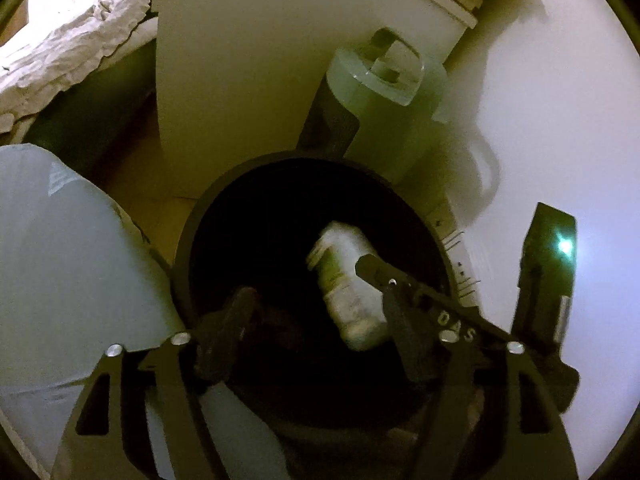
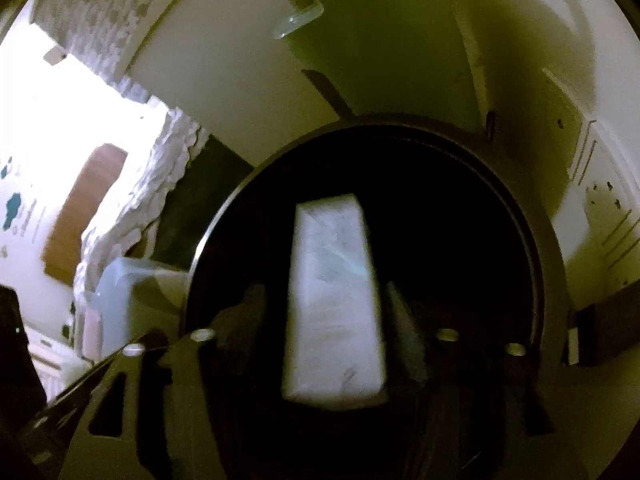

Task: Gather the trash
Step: 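Carry both cartons to the black bin and open both grippers, then grasp the green wrapper with the left gripper while the right gripper grasps the tan paper bag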

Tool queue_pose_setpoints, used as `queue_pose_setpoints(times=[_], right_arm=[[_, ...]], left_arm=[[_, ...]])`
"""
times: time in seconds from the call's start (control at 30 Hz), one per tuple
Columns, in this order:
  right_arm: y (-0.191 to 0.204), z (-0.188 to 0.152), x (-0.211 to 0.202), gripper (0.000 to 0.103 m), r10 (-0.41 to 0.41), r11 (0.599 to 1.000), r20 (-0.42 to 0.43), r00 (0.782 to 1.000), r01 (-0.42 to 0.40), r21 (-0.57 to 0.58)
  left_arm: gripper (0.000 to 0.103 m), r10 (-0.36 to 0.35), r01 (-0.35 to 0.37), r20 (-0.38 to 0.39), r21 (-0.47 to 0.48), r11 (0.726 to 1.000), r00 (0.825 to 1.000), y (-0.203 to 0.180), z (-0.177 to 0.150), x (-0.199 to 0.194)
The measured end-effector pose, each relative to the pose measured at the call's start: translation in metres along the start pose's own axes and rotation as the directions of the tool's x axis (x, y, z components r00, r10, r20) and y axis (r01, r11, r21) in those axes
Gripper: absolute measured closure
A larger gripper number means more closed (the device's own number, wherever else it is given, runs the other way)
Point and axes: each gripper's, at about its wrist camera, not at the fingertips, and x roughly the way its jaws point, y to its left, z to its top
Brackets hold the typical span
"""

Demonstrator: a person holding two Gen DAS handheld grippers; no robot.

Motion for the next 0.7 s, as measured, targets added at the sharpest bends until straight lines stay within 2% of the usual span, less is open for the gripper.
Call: queue_pose_setpoints(times=[0.17,0.27,0.37,0.43,0.47,0.57,0.6,0.67,0.7], right_arm=[[-0.003,0.002,-0.007,0.037,0.039,0.999,0.028,0.999,-0.040,0.032],[0.003,0.002,-0.020,0.037,0.076,0.997,0.085,0.993,-0.077,0.005],[0.019,-0.002,-0.045,0.037,0.130,0.991,0.176,0.976,-0.121,-0.066],[0.030,-0.010,-0.067,0.037,0.175,0.981,0.234,0.956,-0.150,-0.121],[0.033,-0.014,-0.076,0.037,0.191,0.977,0.250,0.949,-0.160,-0.140],[0.042,-0.033,-0.113,0.037,0.272,0.957,0.296,0.915,-0.227,-0.178],[0.046,-0.041,-0.126,0.036,0.296,0.950,0.311,0.903,-0.245,-0.192],[0.059,-0.057,-0.153,0.025,0.337,0.934,0.335,0.880,-0.269,-0.234],[0.066,-0.064,-0.165,0.025,0.357,0.925,0.337,0.871,-0.278,-0.261]], left_arm=[[0.030,-0.036,0.033,0.050,0.051,0.998,0.998,-0.013,-0.015,-0.045],[0.028,-0.085,0.078,0.085,0.077,0.994,0.993,-0.030,-0.039,-0.097],[0.020,-0.178,0.169,0.115,0.079,0.982,0.977,-0.054,-0.076,-0.162],[0.018,-0.235,0.226,0.122,0.078,0.971,0.964,-0.070,-0.097,-0.190],[0.018,-0.291,0.282,0.107,0.090,0.955,0.951,-0.085,-0.110,-0.205],[0.018,-0.397,0.384,0.061,0.155,0.910,0.916,-0.123,-0.137,-0.231],[0.018,-0.447,0.434,0.031,0.191,0.881,0.894,-0.143,-0.146,-0.240],[0.018,-0.521,0.511,-0.026,0.243,0.824,0.853,-0.173,-0.159,-0.253],[0.018,-0.568,0.561,-0.059,0.275,0.781,0.821,-0.192,-0.166,-0.264]])
